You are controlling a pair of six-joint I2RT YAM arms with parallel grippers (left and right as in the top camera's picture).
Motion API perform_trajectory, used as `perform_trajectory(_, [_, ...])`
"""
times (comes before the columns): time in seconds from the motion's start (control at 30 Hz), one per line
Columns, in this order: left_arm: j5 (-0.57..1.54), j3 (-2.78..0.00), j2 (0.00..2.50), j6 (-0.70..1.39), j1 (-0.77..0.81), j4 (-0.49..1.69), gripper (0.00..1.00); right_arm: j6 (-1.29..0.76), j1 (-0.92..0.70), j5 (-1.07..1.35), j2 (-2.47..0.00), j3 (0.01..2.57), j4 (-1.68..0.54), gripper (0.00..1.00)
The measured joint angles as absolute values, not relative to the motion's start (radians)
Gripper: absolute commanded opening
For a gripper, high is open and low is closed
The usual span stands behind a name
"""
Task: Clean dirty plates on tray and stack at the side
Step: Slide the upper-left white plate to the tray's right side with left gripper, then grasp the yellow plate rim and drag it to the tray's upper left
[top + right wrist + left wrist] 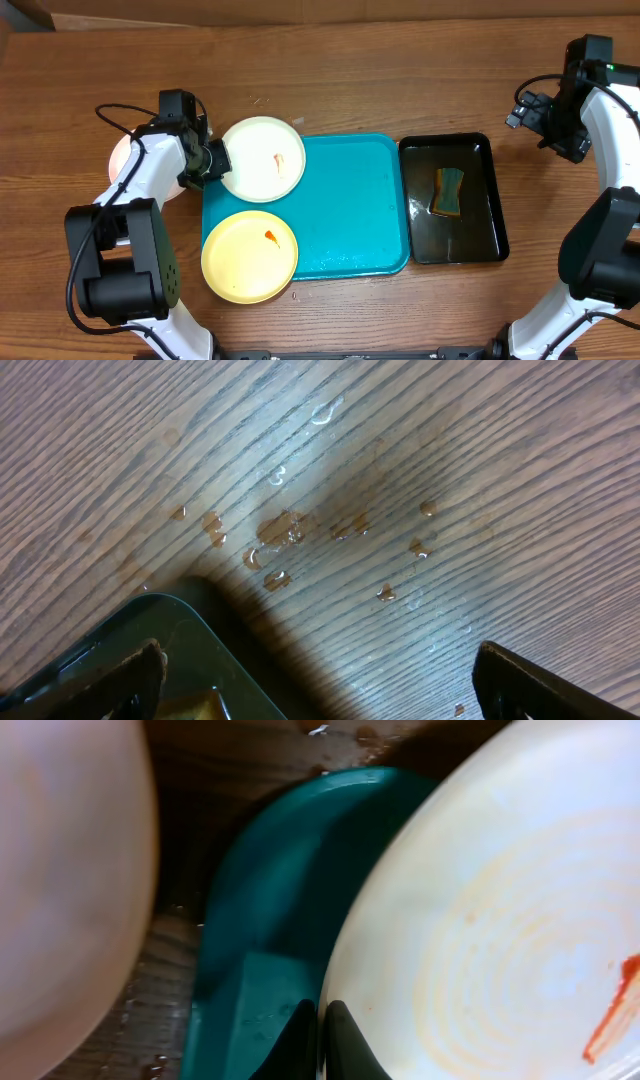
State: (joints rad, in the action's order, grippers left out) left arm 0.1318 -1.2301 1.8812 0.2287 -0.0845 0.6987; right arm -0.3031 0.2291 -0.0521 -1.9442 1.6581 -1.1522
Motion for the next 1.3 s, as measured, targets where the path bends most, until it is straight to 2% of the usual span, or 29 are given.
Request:
perform_trajectory(0.33, [0.415,-1.23,1.881,0.23,-0.061,0.723,0.04,-0.303,0.229,-0.052,-1.944,1.658,-1.153,1.0])
perform_trajectory(0.63, [0.475,-1.229,1.881,0.233,0.116,0.762,0.04,-0.303,0.229,-0.052,-1.944,1.658,-1.153,1.0])
perform_trajectory(0.67, [0.475,-1.229,1.881,0.233,0.14,0.762,0.06,-0.303,0.229,-0.052,-1.944,1.658,-1.152,1.0])
perform_trajectory(0.77, [0.465,-1.229,1.881,0.238,0.21,0.763,0.27,-0.303,0.229,-0.052,-1.944,1.658,-1.152,1.0])
perform_trajectory(0.83, [0.456,-1.229,1.881,0.244,0.248,0.764,0.3,-0.303,0.229,-0.052,-1.944,1.658,-1.152,1.0])
perform_trajectory(1.0, [0.445,-1.241,1.881,0.244,0.265,0.868,0.28,-0.303,0.229,-0.052,-1.944,1.658,-1.152,1.0])
perform_trajectory(1.1, [0.426,-1.291,1.881,0.244,0.251,0.965,0.2,-0.303,0.229,-0.052,-1.944,1.658,-1.152,1.0])
perform_trajectory(1.23, [0.361,-1.353,1.863,0.26,0.233,1.065,0.14,-0.303,0.229,-0.052,-1.944,1.658,-1.152,1.0])
perform_trajectory(1.3, [0.307,-1.357,1.828,0.289,0.221,1.126,0.05,-0.303,0.229,-0.052,-1.944,1.658,-1.153,1.0])
